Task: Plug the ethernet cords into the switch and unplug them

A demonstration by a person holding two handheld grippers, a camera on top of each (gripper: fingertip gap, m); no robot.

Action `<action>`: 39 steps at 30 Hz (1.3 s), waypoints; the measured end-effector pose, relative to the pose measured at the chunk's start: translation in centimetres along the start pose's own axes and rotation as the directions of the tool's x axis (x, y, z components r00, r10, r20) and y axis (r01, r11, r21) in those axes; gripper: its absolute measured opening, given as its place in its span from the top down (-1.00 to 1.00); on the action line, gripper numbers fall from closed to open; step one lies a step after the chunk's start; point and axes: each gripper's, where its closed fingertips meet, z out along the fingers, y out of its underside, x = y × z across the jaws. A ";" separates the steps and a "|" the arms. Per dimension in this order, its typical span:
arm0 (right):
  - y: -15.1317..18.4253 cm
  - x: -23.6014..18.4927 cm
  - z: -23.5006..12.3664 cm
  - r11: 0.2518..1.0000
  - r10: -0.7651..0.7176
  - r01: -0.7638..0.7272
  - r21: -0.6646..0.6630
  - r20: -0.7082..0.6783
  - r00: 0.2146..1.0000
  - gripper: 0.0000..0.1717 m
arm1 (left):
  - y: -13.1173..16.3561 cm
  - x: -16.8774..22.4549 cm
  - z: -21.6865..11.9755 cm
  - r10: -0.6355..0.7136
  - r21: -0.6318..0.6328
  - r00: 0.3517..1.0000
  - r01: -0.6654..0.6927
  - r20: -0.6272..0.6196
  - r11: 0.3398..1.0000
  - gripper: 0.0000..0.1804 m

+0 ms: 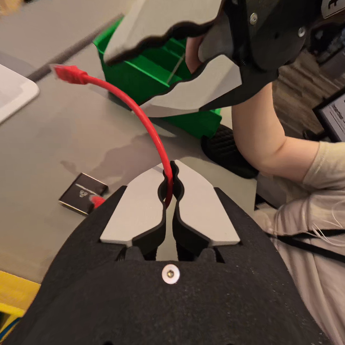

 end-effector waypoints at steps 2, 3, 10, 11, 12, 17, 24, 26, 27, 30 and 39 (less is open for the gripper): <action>-0.4 1.8 -0.5 0.987 0.157 -0.155 0.034 -0.052 0.986 0.58 | -0.9 -0.6 -0.9 -0.010 0.104 0.999 0.004 0.053 0.995 1.00; -0.7 2.5 -0.8 0.963 0.267 -0.263 0.060 -0.052 0.962 0.59 | -1.3 -0.9 -1.4 -0.019 0.157 0.997 0.007 0.078 0.988 1.00; -4.5 0.8 -1.5 0.412 0.761 -0.909 0.065 0.525 0.382 0.60 | -2.6 -1.2 -4.0 0.030 0.328 0.961 -0.124 0.276 0.937 1.00; -4.2 0.8 -0.9 0.390 0.775 -0.919 0.054 0.519 0.360 0.56 | -2.5 -0.9 -4.0 0.045 0.323 0.955 -0.143 0.294 0.935 1.00; -4.0 0.5 -0.4 0.383 0.781 -0.923 0.038 0.520 0.346 0.55 | -2.4 -0.8 -3.8 0.060 0.315 0.946 -0.165 0.318 0.935 1.00; -5.6 -1.3 0.1 0.314 0.747 -0.949 -0.038 0.627 0.222 0.71 | -1.6 -0.8 -2.1 0.142 0.230 0.894 -0.259 0.425 0.938 1.00; -1.4 -2.4 -0.5 0.751 0.642 -0.648 -0.127 0.369 0.672 0.93 | 0.3 0.8 -2.0 0.167 0.209 0.919 -0.252 0.357 0.945 0.40; 1.4 -2.9 -1.2 0.871 0.479 -0.425 -0.245 0.238 0.845 0.93 | 1.9 0.5 -3.8 0.209 0.152 0.889 -0.291 0.407 0.944 0.41; 2.7 -3.5 -1.5 0.882 0.422 -0.345 -0.320 0.214 0.881 0.93 | 2.8 0.1 -4.9 0.223 0.121 0.869 -0.304 0.441 0.945 0.42; 6.8 -7.3 -1.6 0.811 0.402 -0.181 -0.556 0.306 0.863 0.93 | 5.2 -1.5 -9.0 0.229 0.056 0.807 -0.308 0.545 0.950 0.42; 15.5 -16.3 -1.4 0.557 0.488 0.256 -0.790 0.561 0.669 0.92 | 15.2 -5.5 -15.2 0.257 -0.185 0.791 -0.184 0.555 0.965 0.59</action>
